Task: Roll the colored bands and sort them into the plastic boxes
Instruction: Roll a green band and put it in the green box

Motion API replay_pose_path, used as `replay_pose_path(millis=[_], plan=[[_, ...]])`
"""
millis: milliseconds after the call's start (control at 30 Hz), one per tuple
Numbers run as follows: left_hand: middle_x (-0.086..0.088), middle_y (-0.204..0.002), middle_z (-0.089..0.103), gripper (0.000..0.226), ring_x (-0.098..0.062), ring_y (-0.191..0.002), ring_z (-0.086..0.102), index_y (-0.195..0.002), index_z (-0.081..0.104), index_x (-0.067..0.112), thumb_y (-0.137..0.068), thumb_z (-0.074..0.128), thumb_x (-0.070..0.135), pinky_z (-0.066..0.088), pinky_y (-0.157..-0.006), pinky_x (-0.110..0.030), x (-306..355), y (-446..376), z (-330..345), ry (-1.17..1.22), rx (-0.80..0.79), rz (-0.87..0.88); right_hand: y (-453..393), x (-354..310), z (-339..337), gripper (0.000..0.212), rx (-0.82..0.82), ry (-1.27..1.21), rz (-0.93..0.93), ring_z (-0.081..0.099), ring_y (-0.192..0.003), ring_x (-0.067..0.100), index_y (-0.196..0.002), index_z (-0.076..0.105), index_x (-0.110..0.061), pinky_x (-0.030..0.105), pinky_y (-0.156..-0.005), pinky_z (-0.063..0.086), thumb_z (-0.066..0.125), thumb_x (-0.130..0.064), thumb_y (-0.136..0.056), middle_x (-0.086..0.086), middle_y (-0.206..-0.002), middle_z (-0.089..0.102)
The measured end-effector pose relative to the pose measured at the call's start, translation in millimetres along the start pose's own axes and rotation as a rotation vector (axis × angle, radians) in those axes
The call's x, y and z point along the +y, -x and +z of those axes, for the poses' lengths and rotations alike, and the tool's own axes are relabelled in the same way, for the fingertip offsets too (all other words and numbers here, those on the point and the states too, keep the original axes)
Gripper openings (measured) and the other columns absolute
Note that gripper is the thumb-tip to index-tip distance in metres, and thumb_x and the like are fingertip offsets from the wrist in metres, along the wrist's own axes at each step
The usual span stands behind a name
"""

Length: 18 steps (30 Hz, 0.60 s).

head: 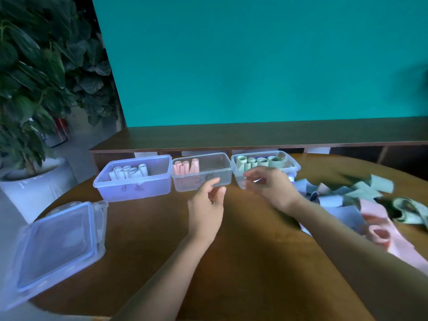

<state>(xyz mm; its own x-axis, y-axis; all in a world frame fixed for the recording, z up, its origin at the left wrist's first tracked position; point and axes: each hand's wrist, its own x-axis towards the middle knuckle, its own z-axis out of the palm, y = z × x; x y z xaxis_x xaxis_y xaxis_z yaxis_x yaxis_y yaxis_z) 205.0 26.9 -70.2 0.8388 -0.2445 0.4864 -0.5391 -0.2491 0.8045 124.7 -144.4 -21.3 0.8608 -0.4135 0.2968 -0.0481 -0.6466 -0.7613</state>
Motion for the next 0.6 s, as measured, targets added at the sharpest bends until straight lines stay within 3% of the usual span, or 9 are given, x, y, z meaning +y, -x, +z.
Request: replay_pose_path(millis=[67, 167, 333, 433, 500, 600], plan=[[0.008, -0.113, 0.073, 0.029, -0.009, -0.103, 0.067, -0.123, 0.069, 0.027, -0.095, 0.066, 0.034, 0.054, -0.097, -0.035, 18.6, 17.9, 12.1, -0.009, -0.071, 0.012, 35.2, 10.6, -19.1, 0.017, 0.037, 0.020, 0.015, 0.068, -0.083, 0.003, -0.105, 0.074, -0.020, 0.020, -0.078, 0.053, 0.076, -0.026, -0.090, -0.009, -0.095, 0.075], [0.008, -0.117, 0.072, 0.028, -0.009, -0.105, 0.066, -0.122, 0.070, 0.026, -0.095, 0.066, 0.033, 0.052, -0.098, -0.031, 46.5, 43.4, 30.4, -0.003, -0.146, 0.038, 82.9, 21.8, -49.1, 0.011, 0.103, 0.056, 0.037, 0.066, -0.070, 0.000, -0.099, 0.075, -0.019, 0.019, -0.069, 0.050, 0.072, -0.028, -0.093, -0.012, -0.080, 0.074], [0.011, -0.102, 0.072, 0.022, 0.000, -0.087, 0.061, -0.115, 0.073, 0.022, -0.093, 0.069, 0.025, 0.039, -0.073, 0.002, 89.5, 78.7, 60.8, 0.036, -0.251, 0.067, 144.0, 40.2, -94.8, 0.014, 0.197, 0.213, 0.105, 0.061, -0.076, 0.002, -0.107, 0.073, -0.022, 0.003, -0.061, 0.042, 0.068, -0.028, -0.096, -0.008, -0.098, 0.073], [0.011, -0.100, 0.072, 0.021, -0.003, -0.090, 0.064, -0.113, 0.073, 0.023, -0.093, 0.069, 0.025, 0.040, -0.070, -0.001, 104.1, 97.4, 81.3, 0.057, -0.341, 0.073, 171.7, 57.7, -116.2, 0.014, 0.256, 0.214, 0.157, 0.064, -0.061, 0.003, -0.108, 0.072, -0.021, 0.009, -0.057, 0.045, 0.067, -0.025, -0.095, -0.004, -0.096, 0.074], [0.011, -0.096, 0.072, 0.020, -0.003, -0.088, 0.064, -0.112, 0.074, 0.025, -0.092, 0.071, 0.026, 0.040, -0.068, -0.002, 112.1, 111.0, 95.0, 0.054, -0.387, 0.081, 187.7, 70.1, -130.9, 0.016, 0.309, 0.262, 0.148, 0.066, -0.071, 0.005, -0.107, 0.073, -0.019, 0.007, -0.063, 0.045, 0.069, -0.025, -0.093, -0.004, -0.095, 0.074], [0.012, -0.092, 0.071, 0.019, -0.003, -0.087, 0.065, -0.110, 0.074, 0.025, -0.091, 0.073, 0.026, 0.044, -0.074, -0.009, 125.0, 131.0, 113.6, 0.074, -0.457, 0.100, 206.2, 88.0, -150.6, 0.019, 0.357, 0.315, 0.179, 0.060, -0.077, 0.003, -0.104, 0.072, -0.022, 0.008, -0.061, 0.040, 0.073, -0.036, -0.091, -0.008, -0.093, 0.071]])
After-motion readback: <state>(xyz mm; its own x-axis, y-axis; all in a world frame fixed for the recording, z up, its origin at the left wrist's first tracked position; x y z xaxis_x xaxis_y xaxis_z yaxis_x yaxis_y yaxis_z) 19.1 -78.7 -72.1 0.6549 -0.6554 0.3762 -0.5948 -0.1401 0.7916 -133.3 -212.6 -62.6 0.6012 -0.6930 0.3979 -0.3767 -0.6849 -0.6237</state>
